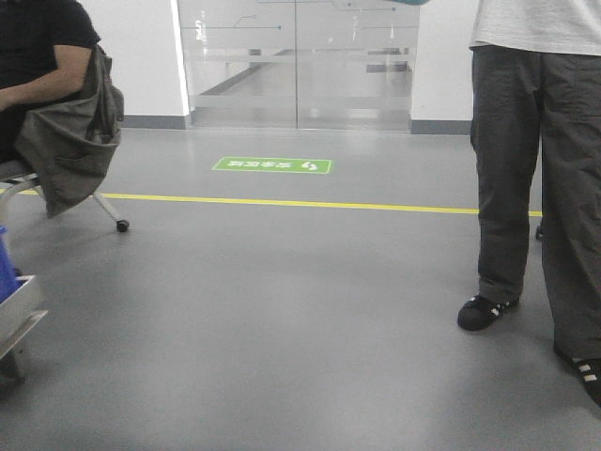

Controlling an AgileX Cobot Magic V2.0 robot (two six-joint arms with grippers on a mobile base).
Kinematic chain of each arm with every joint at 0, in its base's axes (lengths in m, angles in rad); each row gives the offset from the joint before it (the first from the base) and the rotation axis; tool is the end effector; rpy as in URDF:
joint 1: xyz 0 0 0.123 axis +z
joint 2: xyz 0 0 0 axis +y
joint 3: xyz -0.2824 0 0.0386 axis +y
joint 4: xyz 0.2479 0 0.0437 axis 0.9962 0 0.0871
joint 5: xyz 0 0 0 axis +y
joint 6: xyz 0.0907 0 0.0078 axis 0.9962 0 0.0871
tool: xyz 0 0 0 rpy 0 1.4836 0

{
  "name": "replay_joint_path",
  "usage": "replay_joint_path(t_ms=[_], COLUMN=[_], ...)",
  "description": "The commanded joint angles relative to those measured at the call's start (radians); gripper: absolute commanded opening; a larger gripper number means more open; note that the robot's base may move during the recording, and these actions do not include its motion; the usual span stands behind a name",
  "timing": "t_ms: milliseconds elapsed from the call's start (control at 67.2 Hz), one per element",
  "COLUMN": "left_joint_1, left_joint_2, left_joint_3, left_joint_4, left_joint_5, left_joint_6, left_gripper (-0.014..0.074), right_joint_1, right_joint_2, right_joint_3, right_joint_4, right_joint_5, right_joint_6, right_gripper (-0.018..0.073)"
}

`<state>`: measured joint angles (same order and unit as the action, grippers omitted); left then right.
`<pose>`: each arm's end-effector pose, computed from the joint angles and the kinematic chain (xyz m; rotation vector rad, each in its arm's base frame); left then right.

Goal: Fetch blue bin and place on conveyor start
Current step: 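Hold the bin in both grippers while driving to the red-framed conveyor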

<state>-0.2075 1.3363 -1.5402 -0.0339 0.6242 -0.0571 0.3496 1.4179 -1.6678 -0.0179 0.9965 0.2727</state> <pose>0.2852 -0.0619 0.4698 0.1307 1.9050 -0.2167 0.2789 0.1002 0.4558 -0.0891 2.2471 0.3163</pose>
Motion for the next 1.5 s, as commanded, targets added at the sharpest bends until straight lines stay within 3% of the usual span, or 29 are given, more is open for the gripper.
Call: replay_joint_path(t_ms=[0, 1489], left_joint_1=[0.004, 0.004], left_joint_2=[-0.014, -0.014], left_joint_3=[-0.012, -0.012], left_joint_4=[0.002, 0.007], left_joint_5=[-0.074, -0.074], left_joint_6=[-0.013, -0.013], left_gripper=[-0.0111, -0.0111], right_joint_1=[-0.009, -0.009], right_joint_2=[-0.015, -0.015], right_joint_3=[-0.005, -0.005], right_joint_4=[-0.051, -0.051], right_joint_5=[0.004, -0.015], right_joint_6=[-0.028, -0.028], right_gripper=[-0.0153, -0.0153])
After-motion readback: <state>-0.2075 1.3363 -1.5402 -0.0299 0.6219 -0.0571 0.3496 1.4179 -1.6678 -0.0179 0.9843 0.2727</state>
